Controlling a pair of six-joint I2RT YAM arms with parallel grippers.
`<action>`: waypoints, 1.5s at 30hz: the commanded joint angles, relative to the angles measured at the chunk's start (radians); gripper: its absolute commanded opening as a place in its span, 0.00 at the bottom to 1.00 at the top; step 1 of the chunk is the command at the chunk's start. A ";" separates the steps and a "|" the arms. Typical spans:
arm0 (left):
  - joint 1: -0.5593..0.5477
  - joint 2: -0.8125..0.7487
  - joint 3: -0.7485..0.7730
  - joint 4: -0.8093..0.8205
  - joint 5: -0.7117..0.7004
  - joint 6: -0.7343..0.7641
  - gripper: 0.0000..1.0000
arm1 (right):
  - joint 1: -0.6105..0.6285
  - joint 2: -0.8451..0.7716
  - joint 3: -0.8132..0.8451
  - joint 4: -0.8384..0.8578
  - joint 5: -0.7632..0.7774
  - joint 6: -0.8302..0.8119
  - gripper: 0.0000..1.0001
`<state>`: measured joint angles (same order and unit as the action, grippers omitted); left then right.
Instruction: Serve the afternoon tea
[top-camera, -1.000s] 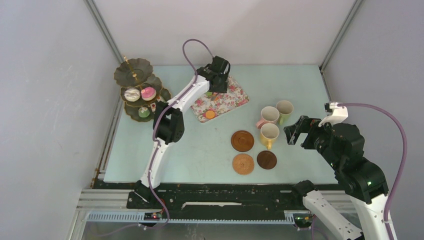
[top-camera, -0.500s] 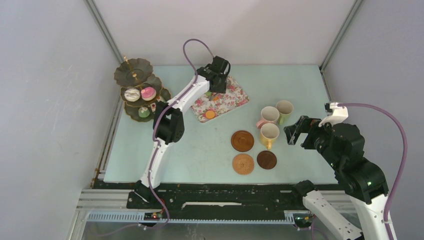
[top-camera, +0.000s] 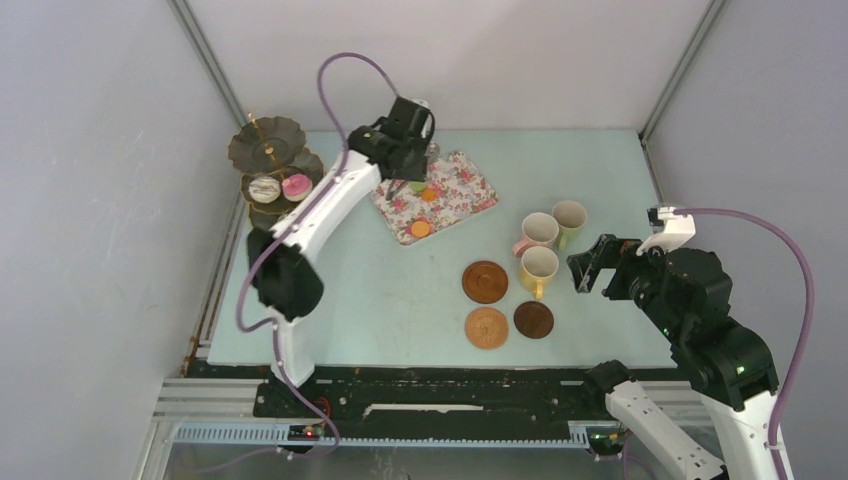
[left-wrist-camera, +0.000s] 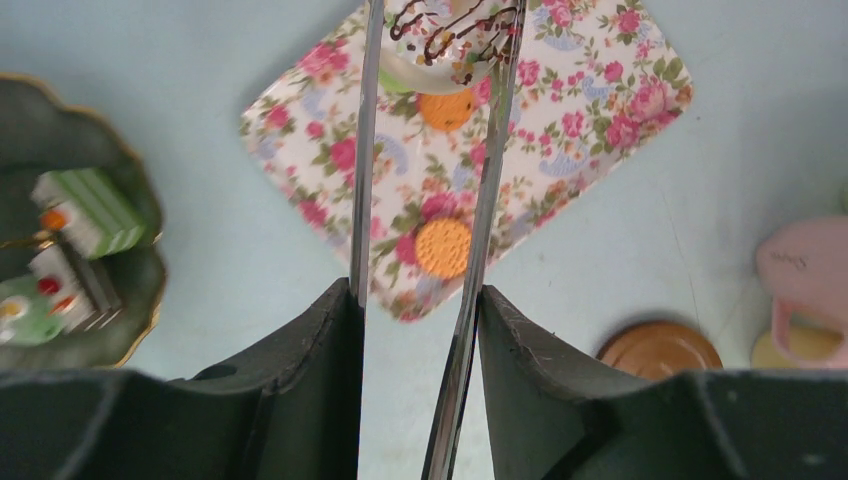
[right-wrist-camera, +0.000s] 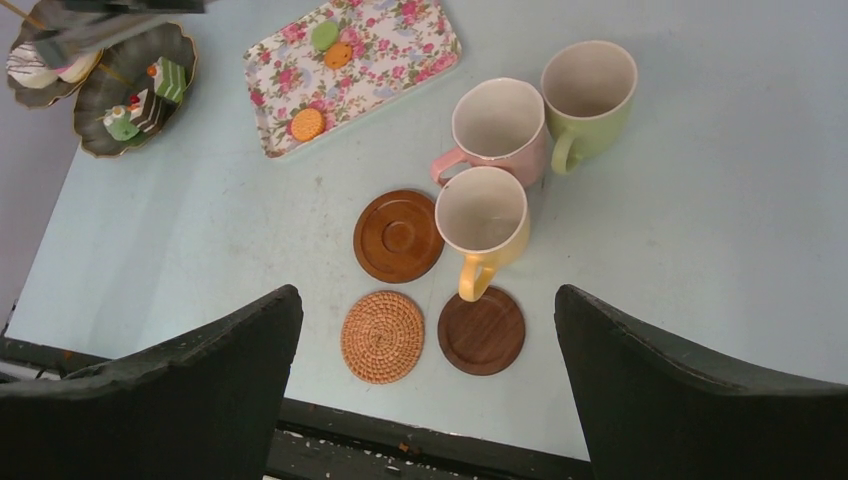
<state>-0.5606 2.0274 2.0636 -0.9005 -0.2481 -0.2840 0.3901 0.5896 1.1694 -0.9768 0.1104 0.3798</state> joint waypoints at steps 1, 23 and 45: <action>-0.002 -0.254 -0.139 -0.010 -0.074 0.029 0.29 | -0.005 -0.003 0.012 0.044 -0.030 -0.036 1.00; 0.127 -0.572 -0.459 0.008 -0.363 -0.311 0.26 | 0.045 0.008 -0.005 0.083 -0.075 -0.025 1.00; 0.170 -0.249 -0.197 0.034 -0.558 -0.510 0.25 | 0.024 0.001 -0.005 0.053 -0.032 -0.053 1.00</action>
<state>-0.4049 1.8217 1.8782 -0.9138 -0.7200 -0.7357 0.4168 0.5915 1.1656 -0.9333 0.0605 0.3515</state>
